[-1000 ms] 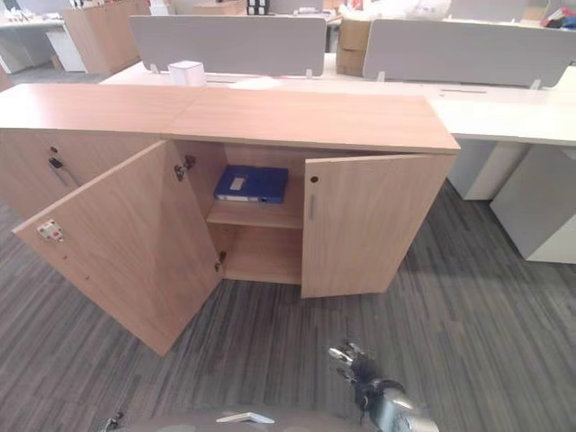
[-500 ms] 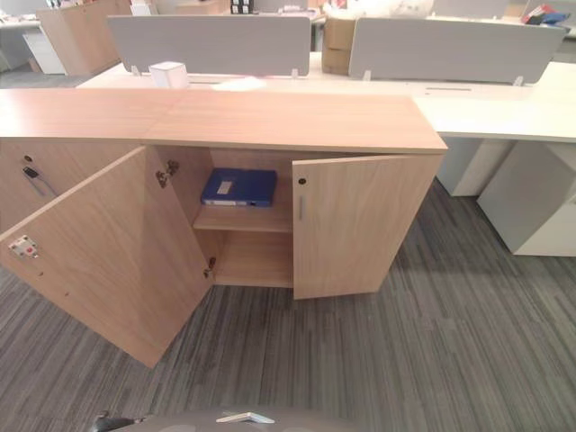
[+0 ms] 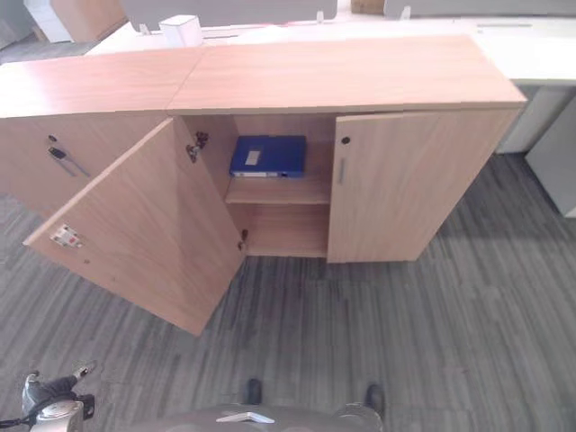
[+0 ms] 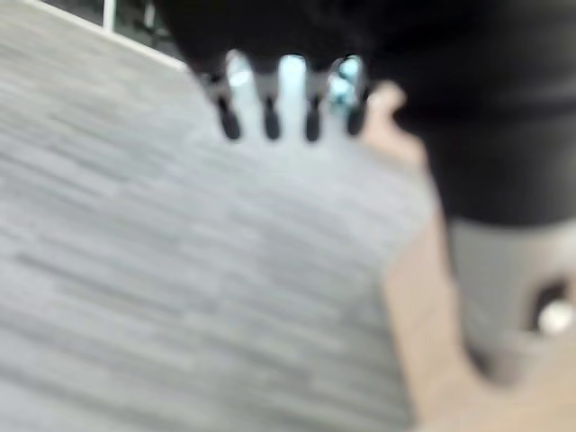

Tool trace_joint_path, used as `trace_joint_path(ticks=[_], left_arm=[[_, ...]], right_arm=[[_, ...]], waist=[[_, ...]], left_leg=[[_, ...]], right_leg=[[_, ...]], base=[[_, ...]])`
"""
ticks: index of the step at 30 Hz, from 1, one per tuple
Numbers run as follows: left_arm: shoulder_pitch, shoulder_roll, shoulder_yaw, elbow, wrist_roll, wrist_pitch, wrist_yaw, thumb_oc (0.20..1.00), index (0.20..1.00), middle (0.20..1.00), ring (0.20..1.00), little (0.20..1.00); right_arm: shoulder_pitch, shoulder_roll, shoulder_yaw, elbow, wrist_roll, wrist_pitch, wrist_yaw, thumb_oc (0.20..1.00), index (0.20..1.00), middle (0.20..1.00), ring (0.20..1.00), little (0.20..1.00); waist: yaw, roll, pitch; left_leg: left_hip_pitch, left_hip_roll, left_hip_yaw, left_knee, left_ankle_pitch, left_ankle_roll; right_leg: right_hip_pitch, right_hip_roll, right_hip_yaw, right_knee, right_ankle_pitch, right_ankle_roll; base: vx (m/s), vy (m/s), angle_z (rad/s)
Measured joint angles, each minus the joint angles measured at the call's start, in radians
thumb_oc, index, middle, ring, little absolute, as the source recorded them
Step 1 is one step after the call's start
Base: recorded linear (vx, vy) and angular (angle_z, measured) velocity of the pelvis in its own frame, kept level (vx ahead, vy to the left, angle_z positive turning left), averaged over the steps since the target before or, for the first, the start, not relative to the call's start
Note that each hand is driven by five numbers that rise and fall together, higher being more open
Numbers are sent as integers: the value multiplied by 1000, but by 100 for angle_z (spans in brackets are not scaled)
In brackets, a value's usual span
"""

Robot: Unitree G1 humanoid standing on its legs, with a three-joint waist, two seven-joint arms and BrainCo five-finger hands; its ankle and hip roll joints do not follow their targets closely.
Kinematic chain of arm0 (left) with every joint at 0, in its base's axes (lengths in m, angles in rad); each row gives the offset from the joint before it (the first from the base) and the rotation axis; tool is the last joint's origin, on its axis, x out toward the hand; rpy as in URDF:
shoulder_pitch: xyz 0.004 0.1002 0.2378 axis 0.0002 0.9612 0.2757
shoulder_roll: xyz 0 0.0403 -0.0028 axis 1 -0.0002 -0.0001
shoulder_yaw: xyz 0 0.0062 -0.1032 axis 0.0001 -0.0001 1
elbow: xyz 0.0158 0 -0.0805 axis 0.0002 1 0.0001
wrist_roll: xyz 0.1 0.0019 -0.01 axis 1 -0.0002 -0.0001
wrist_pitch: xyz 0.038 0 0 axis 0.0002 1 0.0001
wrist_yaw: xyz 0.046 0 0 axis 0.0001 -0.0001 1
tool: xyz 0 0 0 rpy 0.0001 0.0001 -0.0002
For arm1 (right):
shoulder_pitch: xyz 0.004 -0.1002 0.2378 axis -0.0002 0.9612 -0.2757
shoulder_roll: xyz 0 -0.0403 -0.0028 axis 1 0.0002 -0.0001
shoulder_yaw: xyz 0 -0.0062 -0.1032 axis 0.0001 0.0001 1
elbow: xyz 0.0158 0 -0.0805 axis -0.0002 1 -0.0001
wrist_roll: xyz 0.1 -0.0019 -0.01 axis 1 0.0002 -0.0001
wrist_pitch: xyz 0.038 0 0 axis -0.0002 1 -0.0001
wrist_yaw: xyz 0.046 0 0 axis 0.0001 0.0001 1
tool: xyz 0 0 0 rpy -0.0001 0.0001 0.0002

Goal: Put the empty folder in the office cabinet

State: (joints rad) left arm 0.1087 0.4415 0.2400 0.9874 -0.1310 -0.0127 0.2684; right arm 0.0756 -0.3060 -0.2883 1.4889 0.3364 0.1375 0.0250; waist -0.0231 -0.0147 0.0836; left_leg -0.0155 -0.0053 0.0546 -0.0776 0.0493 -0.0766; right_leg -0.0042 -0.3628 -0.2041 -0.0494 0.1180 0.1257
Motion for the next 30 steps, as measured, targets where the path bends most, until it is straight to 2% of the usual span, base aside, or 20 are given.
trace_joint_path(ticks=[1, 2, 3, 4, 5, 6, 7, 9, 11, 14, 18, 23, 30], left_arm=[[-9, 0, 18, -47, -1, 24, 5, 1000, 1000, 1000, 1000, 1000], [15, 2, 21, -205, 7, 32, 19, 1000, 1000, 1000, 1000, 1000], [14, 9, 24, -249, 21, 24, 29, 1000, 1000, 1000, 1000, 1000], [12, 29, 30, -294, 30, 16, 36, 1000, 1000, 1000, 1000, 1000], [12, 29, 30, -294, 30, 16, 36, 1000, 1000, 1000, 1000, 1000], [36, 37, 43, -404, 41, 18, 37, 1000, 1000, 1000, 1000, 1000], [35, 45, 38, -461, 54, 13, 36, 1000, 1000, 1000, 1000, 1000], [62, 5, 51, -532, 65, 16, 36, 1000, 1000, 1000, 1000, 1000], [115, -78, 55, -616, 69, 7, 28, 1000, 1000, 1000, 1000, 1000], [129, -103, 35, -618, 69, 6, 13, 1000, 1000, 1000, 1000, 1000], [121, -109, 33, -616, 38, -3, 2, 1000, 1000, 1000, 1000, 1000], [118, -108, 13, -621, -19, -23, -10, 1000, 1000, 1000, 1000, 1000], [111, -72, -5, -574, -22, -34, -14, 1000, 1000, 1000, 1000, 1000]], right_arm=[[1, 18, 11, -10, 1, 0, 1, 1000, 1000, 1000, 1000, 1000], [-6, 43, 36, -39, 6, -4, 7, 1000, 1000, 1000, 1000, 1000], [-15, 59, 51, -45, 20, -4, 8, 1000, 1000, 1000, 1000, 1000], [-24, 83, 63, -46, 40, 3, 11, 1000, 1000, 1000, 1000, 1000], [-24, 83, 63, -46, 40, 3, 11, 1000, 1000, 1000, 1000, 1000], [-9, 100, 86, -66, 39, -2, 11, 1000, 1000, 1000, 1000, 1000], [-11, 102, 89, -68, 39, -2, 10, 1000, 1000, 1000, 1000, 1000], [-10, 101, 84, -67, 39, -9, 8, 1000, 1000, 1000, 1000, 1000], [2, 99, 78, -64, 39, -7, 8, 1000, 1000, 1000, 1000, 1000], [19, 99, 80, -64, 39, -7, 8, 1000, 1000, 1000, 1000, 1000], [39, 81, 80, -65, 38, -8, 8, 1000, 1000, 1000, 1000, 1000], [39, 76, 81, -64, 39, -9, 5, 1000, 1000, 1000, 1000, 1000], [43, 76, 82, -63, 39, -10, 5, 1000, 1000, 1000, 1000, 1000]], waist=[[10, -4, 11], [12, 29, 39], [13, 41, 46], [22, 48, 38], [22, 48, 38], [18, 31, 30], [6, 8, 25], [8, -3, 14], [11, 0, 0], [6, -3, -16], [5, -9, -52], [4, -15, -61], [2, -25, -72]], left_leg=[[-1, -14, 17, 11, -8, 31], [20, 3, 18, -12, -5, 55], [26, 22, 29, -9, 2, 64], [31, 35, 47, -11, -1, 64], [31, 35, 47, -11, -1, 64], [30, 23, 45, -12, -10, 67], [37, 4, 44, -12, -22, 66], [51, 2, 54, -3, -16, 61], [81, 8, 74, -8, -34, 59], [101, 17, 75, -12, -43, 51], [110, 33, 67, -12, -44, 45], [111, 35, 59, -12, -46, 43], [107, 38, 59, -12, -52, 39]], right_leg=[[-29, -14, 26, 38, 31, 8], [-98, 12, 70, 144, 46, -4], [-121, 50, 97, 192, 1, 20], [-143, 109, 95, 230, -57, 23], [-143, 109, 95, 230, -57, 23], [-145, 155, 96, 218, -77, 16], [-129, 182, 93, 179, -89, -8], [-89, 198, 118, 105, -62, 6], [-11, 208, 134, -1, -20, 3], [23, 218, 132, -35, -15, 0], [36, 233, 120, -34, -19, -6], [42, 234, 112, -38, -25, -12], [37, 235, 112, -40, -31, -13]], base=[[-40, 196, -28], [-35, 165, -35], [-17, 98, -32], [7, 48, -20], [26, 35, -17], [35, 28, 3], [58, 32, -2], [74, -2, -22], [79, -32, -32], [50, -40, -2], [28, -40, 5], [9, -24, 5], [0, 0, 0]])
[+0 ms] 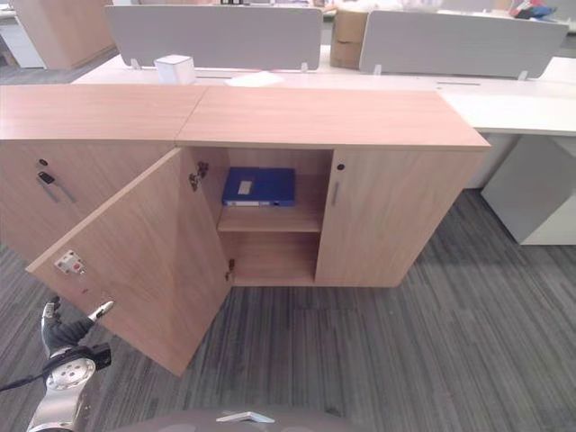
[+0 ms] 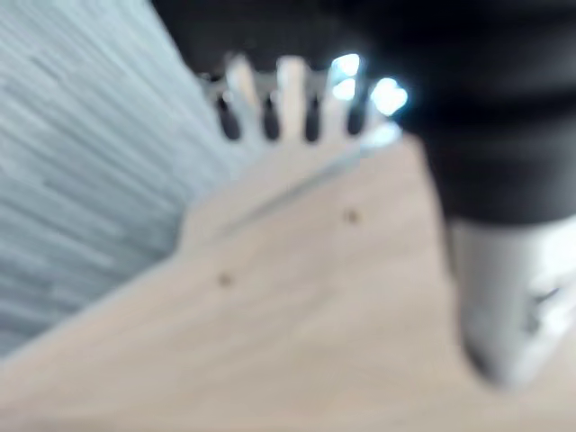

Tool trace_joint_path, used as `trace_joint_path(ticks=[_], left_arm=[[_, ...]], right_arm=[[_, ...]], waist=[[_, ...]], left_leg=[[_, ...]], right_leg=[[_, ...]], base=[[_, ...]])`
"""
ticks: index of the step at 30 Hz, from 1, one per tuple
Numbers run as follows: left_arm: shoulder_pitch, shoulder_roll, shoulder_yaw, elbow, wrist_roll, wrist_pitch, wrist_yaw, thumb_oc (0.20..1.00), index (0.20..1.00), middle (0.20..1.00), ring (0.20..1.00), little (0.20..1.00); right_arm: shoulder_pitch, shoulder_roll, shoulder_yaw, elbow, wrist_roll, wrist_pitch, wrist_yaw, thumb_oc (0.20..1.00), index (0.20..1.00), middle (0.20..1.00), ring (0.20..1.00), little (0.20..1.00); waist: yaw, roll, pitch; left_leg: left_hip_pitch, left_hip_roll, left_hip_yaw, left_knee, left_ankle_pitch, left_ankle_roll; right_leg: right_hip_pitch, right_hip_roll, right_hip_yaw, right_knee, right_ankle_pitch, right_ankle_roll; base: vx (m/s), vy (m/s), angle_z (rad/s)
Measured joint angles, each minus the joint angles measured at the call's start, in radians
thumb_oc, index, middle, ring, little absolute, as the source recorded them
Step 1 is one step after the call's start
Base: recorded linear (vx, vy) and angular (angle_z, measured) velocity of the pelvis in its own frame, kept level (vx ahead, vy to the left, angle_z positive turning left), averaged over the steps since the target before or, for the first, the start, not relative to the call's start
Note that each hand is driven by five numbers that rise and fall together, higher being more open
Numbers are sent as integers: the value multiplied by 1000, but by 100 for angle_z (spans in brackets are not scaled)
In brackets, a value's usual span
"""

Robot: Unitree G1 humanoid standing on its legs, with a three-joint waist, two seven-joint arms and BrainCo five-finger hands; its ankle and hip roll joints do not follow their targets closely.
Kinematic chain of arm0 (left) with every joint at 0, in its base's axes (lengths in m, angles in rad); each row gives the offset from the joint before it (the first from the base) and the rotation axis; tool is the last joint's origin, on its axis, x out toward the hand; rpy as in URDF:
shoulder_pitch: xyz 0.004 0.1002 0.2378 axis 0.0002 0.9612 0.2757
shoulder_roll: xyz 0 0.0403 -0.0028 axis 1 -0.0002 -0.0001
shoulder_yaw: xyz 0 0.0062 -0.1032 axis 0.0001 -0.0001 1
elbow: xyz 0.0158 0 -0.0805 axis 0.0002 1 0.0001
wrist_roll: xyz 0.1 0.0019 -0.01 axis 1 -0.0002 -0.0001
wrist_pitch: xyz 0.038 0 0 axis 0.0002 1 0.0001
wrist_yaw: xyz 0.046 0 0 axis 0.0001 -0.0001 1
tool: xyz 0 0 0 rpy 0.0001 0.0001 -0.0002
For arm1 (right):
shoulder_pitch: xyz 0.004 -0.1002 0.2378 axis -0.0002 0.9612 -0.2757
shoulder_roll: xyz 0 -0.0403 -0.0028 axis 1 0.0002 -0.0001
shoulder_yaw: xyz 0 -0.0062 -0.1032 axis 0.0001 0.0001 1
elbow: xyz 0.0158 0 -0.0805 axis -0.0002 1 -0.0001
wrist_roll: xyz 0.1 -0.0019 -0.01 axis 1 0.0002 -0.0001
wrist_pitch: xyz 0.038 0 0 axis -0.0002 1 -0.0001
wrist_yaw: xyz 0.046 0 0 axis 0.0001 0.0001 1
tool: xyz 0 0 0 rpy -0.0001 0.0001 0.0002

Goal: Put the empty folder in the office cabinet

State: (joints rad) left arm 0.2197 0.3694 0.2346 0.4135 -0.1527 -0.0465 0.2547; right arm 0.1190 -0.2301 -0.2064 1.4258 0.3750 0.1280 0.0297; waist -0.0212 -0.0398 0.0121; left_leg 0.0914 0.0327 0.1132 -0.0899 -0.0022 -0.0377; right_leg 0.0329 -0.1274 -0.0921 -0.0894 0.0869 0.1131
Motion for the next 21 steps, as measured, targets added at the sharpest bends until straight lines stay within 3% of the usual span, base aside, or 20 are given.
trace_joint_path(ticks=[6, 15, 21], left_arm=[[-23, 57, 5, 93, 6, 1, 17, 1000, 1000, 1000, 1000, 1000], [-28, 206, 13, 227, 86, 12, 41, 1000, 1000, 1000, 1000, 1000], [-33, 208, 12, 227, 97, 12, 47, 1000, 1000, 1000, 1000, 1000]], right_arm=[[33, 0, 0, 0, 0, 0, -1, 1000, 1000, 1000, 1000, 1000], [33, 0, 1, 0, 1, -2, -1, 1000, 1000, 1000, 1000, 1000], [32, 0, 7, 0, 1, -18, -1, 1000, 1000, 1000, 1000, 1000]], waist=[[0, -2, -13], [-13, -3, -14], [-15, -4, -14]], left_leg=[[-10, 0, 2, 0, 5, 3], [-7, 0, 11, 0, 8, 3], [-6, 0, 17, 0, 8, 3]], right_leg=[[-10, 0, 1, 0, 1, 0], [-10, 1, 6, 0, 7, 0], [-12, 1, 13, 0, 7, -1]], base=[[0, 0, 0], [0, 0, 0], [-4, 4, -3]])
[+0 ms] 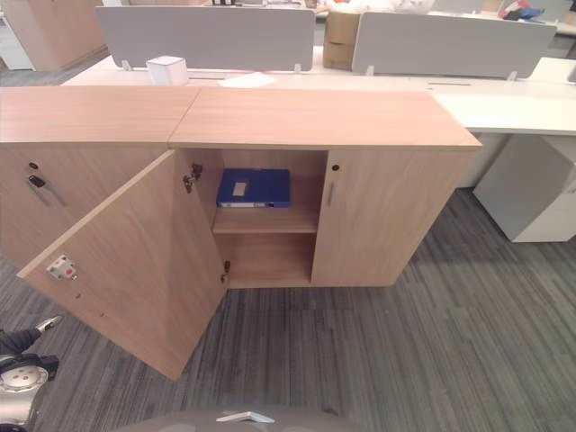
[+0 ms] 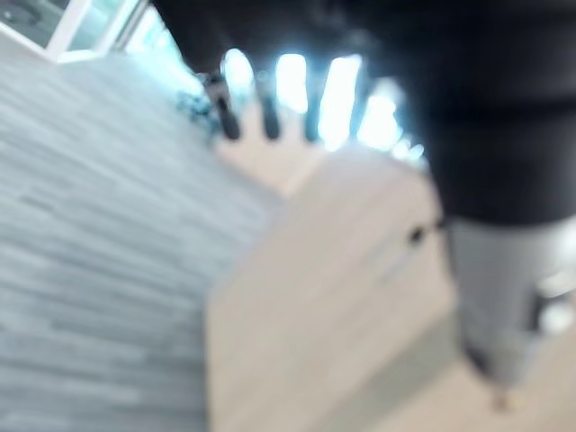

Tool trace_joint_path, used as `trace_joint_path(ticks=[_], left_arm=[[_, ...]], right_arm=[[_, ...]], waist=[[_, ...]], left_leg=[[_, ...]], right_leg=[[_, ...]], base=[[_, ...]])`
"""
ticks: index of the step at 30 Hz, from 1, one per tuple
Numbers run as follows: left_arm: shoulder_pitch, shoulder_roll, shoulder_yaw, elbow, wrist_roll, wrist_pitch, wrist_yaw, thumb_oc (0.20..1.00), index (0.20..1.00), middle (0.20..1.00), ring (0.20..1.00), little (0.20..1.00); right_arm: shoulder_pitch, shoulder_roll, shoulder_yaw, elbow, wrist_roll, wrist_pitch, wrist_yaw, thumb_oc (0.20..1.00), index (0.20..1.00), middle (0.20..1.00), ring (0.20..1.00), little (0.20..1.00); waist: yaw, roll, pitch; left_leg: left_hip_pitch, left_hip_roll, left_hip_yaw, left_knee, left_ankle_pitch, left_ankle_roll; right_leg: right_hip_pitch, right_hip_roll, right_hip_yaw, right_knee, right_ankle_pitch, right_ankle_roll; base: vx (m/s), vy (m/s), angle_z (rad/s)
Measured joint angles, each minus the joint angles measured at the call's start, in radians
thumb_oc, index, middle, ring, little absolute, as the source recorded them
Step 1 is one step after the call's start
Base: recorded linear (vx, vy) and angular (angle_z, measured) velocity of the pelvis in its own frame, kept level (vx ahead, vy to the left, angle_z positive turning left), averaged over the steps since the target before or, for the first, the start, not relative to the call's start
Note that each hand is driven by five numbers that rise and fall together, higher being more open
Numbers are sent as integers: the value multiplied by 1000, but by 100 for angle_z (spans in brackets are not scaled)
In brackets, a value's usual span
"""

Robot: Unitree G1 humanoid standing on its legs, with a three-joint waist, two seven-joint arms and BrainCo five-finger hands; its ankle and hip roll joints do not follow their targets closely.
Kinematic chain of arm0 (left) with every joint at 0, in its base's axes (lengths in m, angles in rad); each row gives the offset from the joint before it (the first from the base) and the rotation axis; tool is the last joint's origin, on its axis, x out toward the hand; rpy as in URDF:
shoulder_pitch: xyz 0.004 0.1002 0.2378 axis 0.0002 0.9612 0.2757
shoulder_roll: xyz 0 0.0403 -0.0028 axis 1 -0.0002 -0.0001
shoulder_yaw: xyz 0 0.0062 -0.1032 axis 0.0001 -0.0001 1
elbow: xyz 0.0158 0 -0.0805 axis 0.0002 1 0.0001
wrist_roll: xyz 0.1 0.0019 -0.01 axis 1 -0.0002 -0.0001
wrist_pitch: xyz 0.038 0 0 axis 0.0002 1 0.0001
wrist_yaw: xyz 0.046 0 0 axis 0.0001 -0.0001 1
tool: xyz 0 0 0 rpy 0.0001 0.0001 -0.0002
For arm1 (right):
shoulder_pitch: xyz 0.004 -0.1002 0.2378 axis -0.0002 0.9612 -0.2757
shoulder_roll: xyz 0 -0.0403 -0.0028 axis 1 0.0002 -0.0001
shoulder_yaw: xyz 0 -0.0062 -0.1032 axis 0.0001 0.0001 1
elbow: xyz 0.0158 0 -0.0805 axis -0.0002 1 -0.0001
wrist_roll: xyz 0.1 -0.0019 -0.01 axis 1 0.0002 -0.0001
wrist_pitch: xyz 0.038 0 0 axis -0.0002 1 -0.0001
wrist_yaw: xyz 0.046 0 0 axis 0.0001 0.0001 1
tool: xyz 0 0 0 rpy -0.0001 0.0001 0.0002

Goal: Put the empty folder in the office cabinet

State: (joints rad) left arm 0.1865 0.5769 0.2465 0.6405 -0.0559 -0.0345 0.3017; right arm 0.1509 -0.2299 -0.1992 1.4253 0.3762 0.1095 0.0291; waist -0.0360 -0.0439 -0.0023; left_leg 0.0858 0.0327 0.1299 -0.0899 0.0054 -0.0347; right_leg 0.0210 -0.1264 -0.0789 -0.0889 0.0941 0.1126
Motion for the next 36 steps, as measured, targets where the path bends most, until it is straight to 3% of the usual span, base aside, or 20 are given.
trace_joint_path(ticks=[12, 24, 27, 36], left_arm=[[-48, -54, -56, -75, -72, -22, -29, 1000, 1000, 1000, 1000, 1000], [-4, -232, -106, -261, -335, -42, -109, 1000, 1000, 1000, 1000, 1000], [43, -263, -210, -322, -411, -49, -185, 1000, 1000, 1000, 1000, 1000], [39, -289, -491, -398, -538, -17, -357, 1000, 1000, 1000, 1000, 1000]], right_arm=[[4, 1, 1, -1, -1, -1, 0, 1000, 1000, 1000, 1000, 1000], [4, 3, 5, -1, -3, 0, 2, 1000, 1000, 1000, 1000, 1000], [5, 4, 4, 1, -3, 2, 2, 1000, 1000, 1000, 1000, 1000], [-41, 16, 48, -1, -3, -1, -1, 1000, 1000, 1000, 1000, 1000]], waist=[[-11, -13, -6], [-3, -19, 2], [17, -18, 4], [6, -10, 21]], left_leg=[[2, 0, 10, 0, -1, 2], [6, -3, 9, 0, -2, 4], [7, -5, 4, 0, 0, 3], [-4, -6, 12, 0, 1, 1]], right_leg=[[-3, 0, 13, 0, -1, 1], [-2, -2, 13, 0, -1, 2], [-3, -3, 14, 1, -1, 2], [-18, -2, 36, 0, -1, 3]], base=[[-8, 2, -1], [-1, 0, 0], [-18, 6, 5], [-11, -1, -5]])
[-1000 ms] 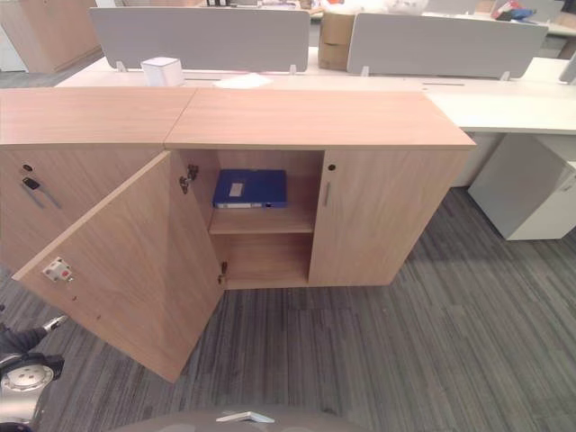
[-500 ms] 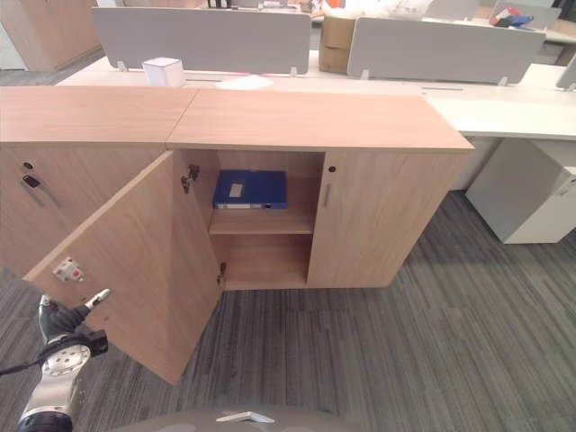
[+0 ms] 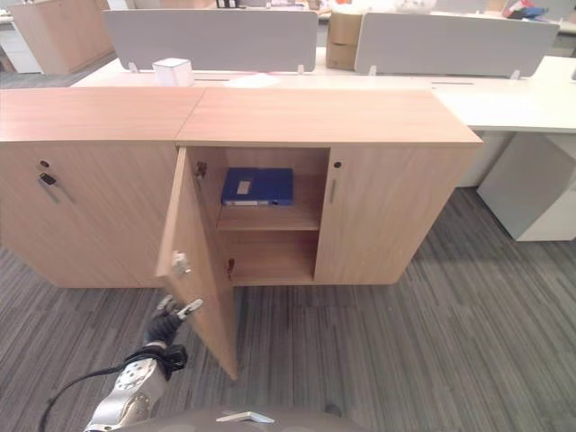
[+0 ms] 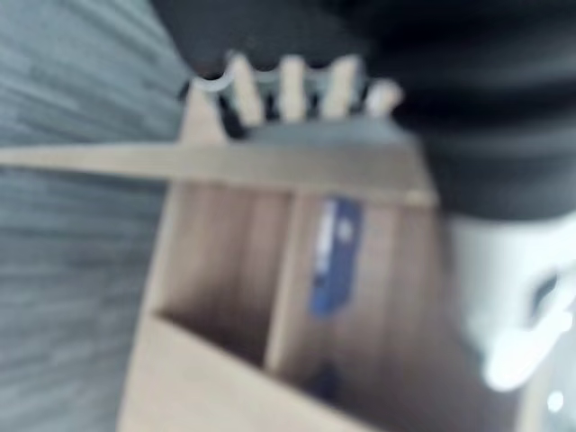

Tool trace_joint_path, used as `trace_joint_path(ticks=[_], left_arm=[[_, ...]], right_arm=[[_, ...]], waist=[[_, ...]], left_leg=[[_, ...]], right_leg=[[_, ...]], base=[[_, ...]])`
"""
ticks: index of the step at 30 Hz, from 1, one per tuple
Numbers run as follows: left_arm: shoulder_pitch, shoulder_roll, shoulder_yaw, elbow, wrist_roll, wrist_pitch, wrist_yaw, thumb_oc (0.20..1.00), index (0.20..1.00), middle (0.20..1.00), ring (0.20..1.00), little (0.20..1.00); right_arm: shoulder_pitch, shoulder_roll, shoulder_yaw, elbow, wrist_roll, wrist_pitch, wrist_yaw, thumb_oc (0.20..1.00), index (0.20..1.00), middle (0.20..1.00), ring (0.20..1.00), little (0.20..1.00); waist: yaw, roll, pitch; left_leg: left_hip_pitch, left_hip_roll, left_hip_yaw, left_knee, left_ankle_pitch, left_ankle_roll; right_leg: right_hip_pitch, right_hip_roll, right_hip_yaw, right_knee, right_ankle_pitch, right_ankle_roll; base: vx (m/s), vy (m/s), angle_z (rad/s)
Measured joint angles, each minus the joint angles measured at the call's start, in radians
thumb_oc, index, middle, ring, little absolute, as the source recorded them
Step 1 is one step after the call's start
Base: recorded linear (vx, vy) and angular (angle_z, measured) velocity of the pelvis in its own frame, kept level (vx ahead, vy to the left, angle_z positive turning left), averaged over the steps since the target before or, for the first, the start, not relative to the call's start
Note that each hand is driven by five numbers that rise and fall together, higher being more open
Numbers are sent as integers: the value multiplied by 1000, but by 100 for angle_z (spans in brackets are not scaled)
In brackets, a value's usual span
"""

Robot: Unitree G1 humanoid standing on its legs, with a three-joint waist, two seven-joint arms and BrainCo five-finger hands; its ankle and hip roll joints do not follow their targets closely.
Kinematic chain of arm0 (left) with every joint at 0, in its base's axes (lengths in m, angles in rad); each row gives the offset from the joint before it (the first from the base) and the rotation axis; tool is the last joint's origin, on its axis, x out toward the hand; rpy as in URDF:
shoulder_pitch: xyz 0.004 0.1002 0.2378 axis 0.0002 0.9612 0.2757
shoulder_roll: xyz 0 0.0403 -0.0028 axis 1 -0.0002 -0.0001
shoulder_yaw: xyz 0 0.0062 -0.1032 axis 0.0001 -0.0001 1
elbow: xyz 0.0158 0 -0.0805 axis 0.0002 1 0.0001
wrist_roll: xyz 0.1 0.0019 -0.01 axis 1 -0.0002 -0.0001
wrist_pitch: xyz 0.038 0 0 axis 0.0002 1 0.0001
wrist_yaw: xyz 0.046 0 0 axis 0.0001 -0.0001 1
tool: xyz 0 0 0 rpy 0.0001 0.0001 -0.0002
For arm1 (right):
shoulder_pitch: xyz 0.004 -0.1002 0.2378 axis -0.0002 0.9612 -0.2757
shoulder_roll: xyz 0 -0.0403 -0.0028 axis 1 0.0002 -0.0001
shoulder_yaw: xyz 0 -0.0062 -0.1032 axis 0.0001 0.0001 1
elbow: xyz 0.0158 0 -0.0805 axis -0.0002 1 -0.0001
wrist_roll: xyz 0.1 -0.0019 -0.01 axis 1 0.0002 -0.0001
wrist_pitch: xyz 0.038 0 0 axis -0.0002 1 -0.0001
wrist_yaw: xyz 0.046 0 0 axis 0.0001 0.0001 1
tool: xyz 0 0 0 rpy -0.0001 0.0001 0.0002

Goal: Put the empty folder in the office cabinet

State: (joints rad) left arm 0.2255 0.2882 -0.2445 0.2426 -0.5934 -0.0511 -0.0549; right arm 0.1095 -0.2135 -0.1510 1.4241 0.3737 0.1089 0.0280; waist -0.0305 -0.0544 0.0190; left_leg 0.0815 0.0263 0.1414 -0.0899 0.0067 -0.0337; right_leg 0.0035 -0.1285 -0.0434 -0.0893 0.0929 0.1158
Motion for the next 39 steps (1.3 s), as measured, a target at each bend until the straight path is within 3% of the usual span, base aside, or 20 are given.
trace_joint_path(ticks=[6, 9, 11, 14, 16, 17, 23, 30, 33, 35, 39], left_arm=[[5, -37, -42, 10, -20, 27, -48, 1000, 1000, 1000, 1000, 1000], [-9, -31, -15, 176, -18, 44, -44, 1000, 1000, 1000, 1000, 1000], [-82, -46, 22, 513, 103, 24, -54, 1000, 1000, 1000, 1000, 1000], [-163, -50, 157, 992, 260, 49, -10, 1000, 1000, 1000, 1000, 1000], [-180, -45, 301, 1229, 294, 78, 27, 1000, 1000, 1000, 1000, 1000], [-160, -43, 352, 1263, 299, 95, 39, 1000, 1000, 1000, 1000, 1000], [-34, -52, 336, 1181, 362, 122, 63, 1000, 1000, 1000, 1000, 1000], [-57, -72, 373, 1158, 303, 113, 72, 1000, 1000, 1000, 1000, 1000], [-100, -120, 395, 1156, 217, 114, 98, 1000, 1000, 1000, 1000, 1000], [-116, -152, 276, 1129, 225, 115, 102, 1000, 1000, 1000, 1000, 1000], [-133, -135, 277, 1126, 258, 112, 100, 1000, 1000, 1000, 1000, 1000]], right_arm=[[-8, 14, 22, -7, 1, 0, -19, 1000, 1000, 1000, 1000, 1000], [-6, 19, 23, -8, 1, 0, -21, 1000, 1000, 1000, 1000, 1000], [-10, 17, 23, 0, 0, 1, -22, 1000, 1000, 1000, 1000, 1000], [-44, 15, 35, 2, -1, 2, -21, 1000, 1000, 1000, 1000, 1000], [-59, 14, 39, 2, -1, 8, -21, 1000, 1000, 1000, 1000, 1000], [-56, 14, 40, 2, -2, 9, -21, 1000, 1000, 1000, 1000, 1000], [-53, 15, 74, 2, -10, 20, -19, 1000, 1000, 1000, 1000, 1000], [-53, 16, 106, 1, -41, 21, -19, 1000, 1000, 1000, 1000, 1000], [-48, 30, 107, 3, -40, 22, -24, 1000, 1000, 1000, 1000, 1000], [-51, 38, 143, 1, -43, 22, -39, 1000, 1000, 1000, 1000, 1000], [-58, 34, 175, -3, -111, 23, -44, 1000, 1000, 1000, 1000, 1000]], waist=[[-39, 3, 2], [-43, 12, 1], [-42, 18, -4], [-49, 16, -6], [-44, 14, -10], [-44, 14, -12], [13, 14, -22], [13, 1, -41], [11, -3, -49], [12, -5, -58], [11, -8, -60]], left_leg=[[2, 1, 11, 0, -1, 2], [12, 4, 15, 0, -3, 8], [18, 4, 14, 0, -2, 2], [20, 7, 16, 0, -9, 2], [20, 6, 16, 0, -10, 1], [22, 6, 15, 0, -12, 2], [30, 3, -3, 0, -25, 5], [22, 5, -15, 0, -25, 2], [20, 4, -18, 0, -23, 2], [14, 4, -30, 0, -16, 4], [11, 7, -35, 0, -14, 2]], right_leg=[[3, 2, 4, 1, 4, 3], [11, 4, 4, 2, 4, 2], [18, 5, 2, 2, 5, 1], [18, 7, 2, 1, 3, -7], [18, 7, 1, 2, 4, -9], [17, 7, 1, 2, 4, -10], [35, 2, -19, 5, -10, -20], [36, 3, -27, 2, -15, -15], [36, 3, -29, 2, -14, -16], [35, 3, -41, 4, -12, -21], [35, 5, -49, 5, -13, -23]], base=[[1, -2, -5], [0, -1, -2], [0, 0, 0], [5, 5, -5], [32, 17, 3], [28, 13, 3], [7, 9, 11], [0, -2, 3], [-12, -7, 3], [-28, -17, 12], [-7, -7, 4]])
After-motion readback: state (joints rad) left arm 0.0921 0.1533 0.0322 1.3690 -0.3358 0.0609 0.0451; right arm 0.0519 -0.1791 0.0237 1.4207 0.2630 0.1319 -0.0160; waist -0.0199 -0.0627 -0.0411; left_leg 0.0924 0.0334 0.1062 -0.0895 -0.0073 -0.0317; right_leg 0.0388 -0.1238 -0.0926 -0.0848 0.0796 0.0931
